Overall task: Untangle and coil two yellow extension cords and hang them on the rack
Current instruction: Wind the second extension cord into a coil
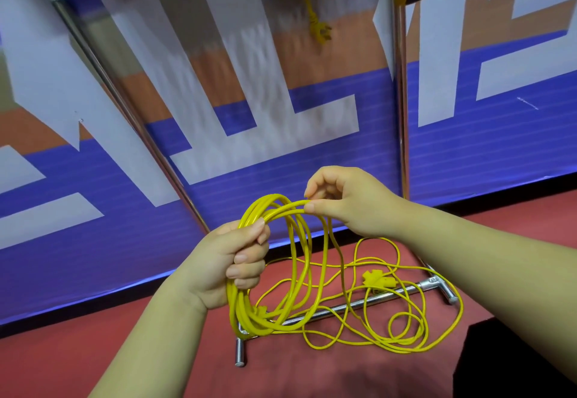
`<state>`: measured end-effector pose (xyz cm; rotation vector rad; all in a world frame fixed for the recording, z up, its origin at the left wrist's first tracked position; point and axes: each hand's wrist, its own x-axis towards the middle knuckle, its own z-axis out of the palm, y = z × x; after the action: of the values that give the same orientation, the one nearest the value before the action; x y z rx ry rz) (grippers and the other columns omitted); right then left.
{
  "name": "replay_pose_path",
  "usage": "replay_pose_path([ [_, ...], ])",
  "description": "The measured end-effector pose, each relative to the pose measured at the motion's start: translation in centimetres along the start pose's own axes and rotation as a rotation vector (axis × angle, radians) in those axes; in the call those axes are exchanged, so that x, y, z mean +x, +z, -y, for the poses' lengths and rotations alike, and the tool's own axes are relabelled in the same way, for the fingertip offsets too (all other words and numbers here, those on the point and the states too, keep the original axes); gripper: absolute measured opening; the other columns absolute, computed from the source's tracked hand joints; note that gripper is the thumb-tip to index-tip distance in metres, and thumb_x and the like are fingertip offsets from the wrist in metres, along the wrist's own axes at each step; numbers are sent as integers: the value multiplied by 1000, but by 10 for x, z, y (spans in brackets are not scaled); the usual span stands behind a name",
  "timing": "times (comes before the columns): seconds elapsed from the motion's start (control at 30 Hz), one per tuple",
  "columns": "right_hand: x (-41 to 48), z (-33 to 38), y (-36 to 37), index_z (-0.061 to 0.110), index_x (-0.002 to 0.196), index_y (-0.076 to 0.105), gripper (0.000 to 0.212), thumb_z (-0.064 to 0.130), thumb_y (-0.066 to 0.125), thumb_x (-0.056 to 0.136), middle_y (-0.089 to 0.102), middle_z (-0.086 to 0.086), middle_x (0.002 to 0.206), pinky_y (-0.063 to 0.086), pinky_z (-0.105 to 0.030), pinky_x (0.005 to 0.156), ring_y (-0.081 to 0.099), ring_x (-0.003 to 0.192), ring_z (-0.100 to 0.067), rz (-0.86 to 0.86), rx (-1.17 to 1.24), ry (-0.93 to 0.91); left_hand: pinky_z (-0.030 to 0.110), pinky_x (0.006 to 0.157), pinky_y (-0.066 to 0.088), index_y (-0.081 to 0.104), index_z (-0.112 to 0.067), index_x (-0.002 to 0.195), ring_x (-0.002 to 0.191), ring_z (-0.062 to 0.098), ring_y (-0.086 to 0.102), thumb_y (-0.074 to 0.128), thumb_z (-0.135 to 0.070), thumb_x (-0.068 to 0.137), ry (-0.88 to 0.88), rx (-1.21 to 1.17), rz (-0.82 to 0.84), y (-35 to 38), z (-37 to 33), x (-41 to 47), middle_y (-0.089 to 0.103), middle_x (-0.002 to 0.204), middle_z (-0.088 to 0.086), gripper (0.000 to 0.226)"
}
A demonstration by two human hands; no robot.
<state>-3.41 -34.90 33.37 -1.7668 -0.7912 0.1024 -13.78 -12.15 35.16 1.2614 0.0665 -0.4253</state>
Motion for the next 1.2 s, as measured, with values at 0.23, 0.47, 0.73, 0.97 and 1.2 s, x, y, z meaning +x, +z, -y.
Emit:
replay_pose_path([
  [0.23,1,0,1,21,91,66,12,15,76,87,72,1,79,56,-39,75,68,73,-19,-54,-45,-34,15,34,29,55,-13,73,31,3,29,85,-36,74,68,-14,-50,2,0,0,32,48,-5,38],
  [0.47,1,2,6,20,96,65,16,6,70,90,72,4,86,53,-19,71,68,76,-5,-29,-123,-54,14,34,24,47,-16,69,30,3,26,57,-30,90,194,-71,-248,10,0,4,27,48,-6,27],
  [0.73,-5,3,20,26,101,61,26,5,69,89,66,-7,94,57,-37,79,63,83,-28,72,-22,-35,16,31,25,45,-17,71,30,1,27,55,-26,88,356,-227,-301,1,-5,4,28,45,-8,21],
  [0.97,-10,20,20,24,114,65,34,-1,63,92,58,-5,83,56,-30,70,61,66,-16,129,216,-19,12,35,29,46,-22,73,31,3,33,47,-35,97,472,-409,-263,-25,-22,-6,32,44,-9,26],
  [1.2,-13,12,18,19,111,71,26,6,73,88,75,-8,82,56,-30,70,64,66,-8,19,87,83,16,35,31,49,-21,76,35,2,31,59,-23,90,397,-180,-495,-27,-4,2,32,51,-7,18],
])
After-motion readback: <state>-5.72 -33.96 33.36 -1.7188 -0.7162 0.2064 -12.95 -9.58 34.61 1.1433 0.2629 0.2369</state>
